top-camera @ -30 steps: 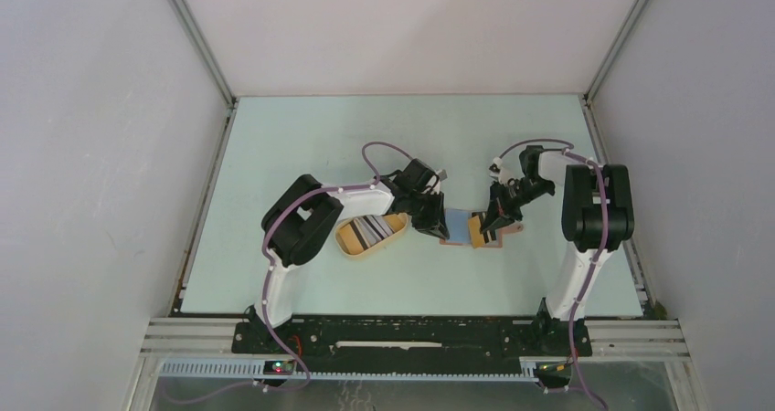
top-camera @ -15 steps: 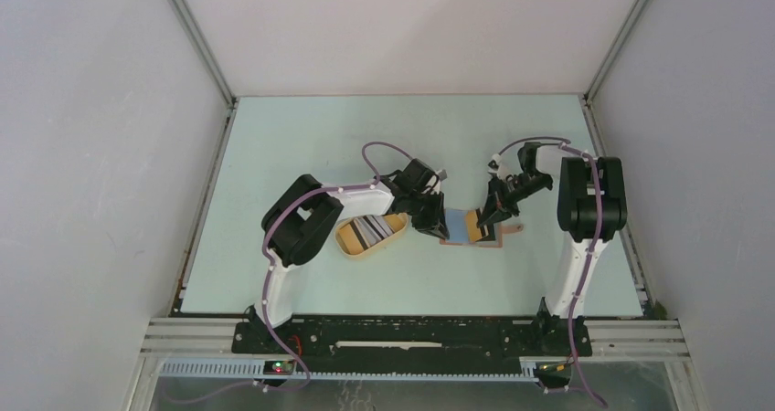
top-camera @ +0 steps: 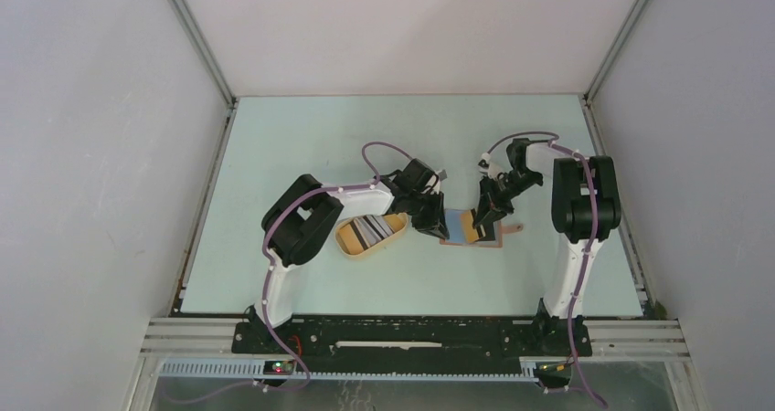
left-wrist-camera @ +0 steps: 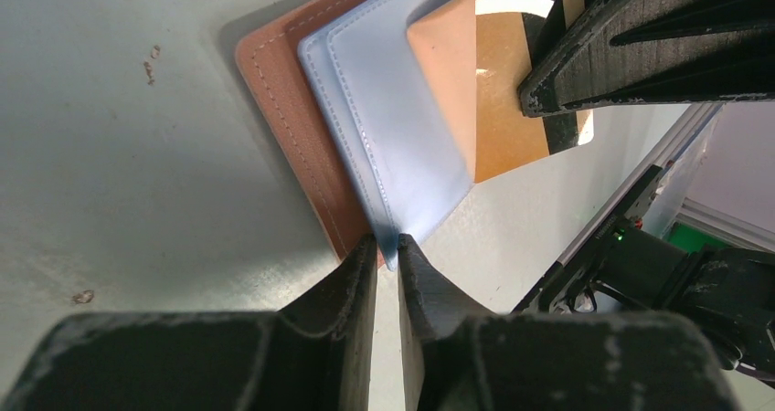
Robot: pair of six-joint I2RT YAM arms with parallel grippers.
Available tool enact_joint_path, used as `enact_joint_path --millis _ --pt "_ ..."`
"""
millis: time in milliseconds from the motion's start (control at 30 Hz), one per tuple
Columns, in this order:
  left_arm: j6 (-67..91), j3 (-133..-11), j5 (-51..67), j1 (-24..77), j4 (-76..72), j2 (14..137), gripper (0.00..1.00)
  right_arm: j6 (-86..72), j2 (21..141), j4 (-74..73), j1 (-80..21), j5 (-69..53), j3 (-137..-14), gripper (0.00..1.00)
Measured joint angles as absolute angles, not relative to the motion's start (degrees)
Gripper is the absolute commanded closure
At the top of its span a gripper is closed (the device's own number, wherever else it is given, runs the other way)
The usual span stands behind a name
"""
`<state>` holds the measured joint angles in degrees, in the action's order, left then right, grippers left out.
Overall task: Put the credit cards into the card holder
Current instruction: Insert the credit card into the card holder.
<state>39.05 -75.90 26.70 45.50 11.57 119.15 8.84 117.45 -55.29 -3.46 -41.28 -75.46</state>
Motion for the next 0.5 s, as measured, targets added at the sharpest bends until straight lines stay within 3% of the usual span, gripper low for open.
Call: enact_joint_path --millis 133,367,500 --pt "39.0 -75.9 26.8 45.5 11.5 119.2 0.8 8.8 117.4 -55.3 -3.7 -40.6 -75.5 0.85" --pt "39.1 -75.9 27.0 45.4 11.5 119.2 0.8 8.7 117.3 -55.2 -3.8 -40.3 -75.5 0.98" --pt "39.1 -75.9 27.2 45.3 11.4 119.3 0.81 8.3 117.1 -55.2 -3.7 -40.6 -75.5 1.0"
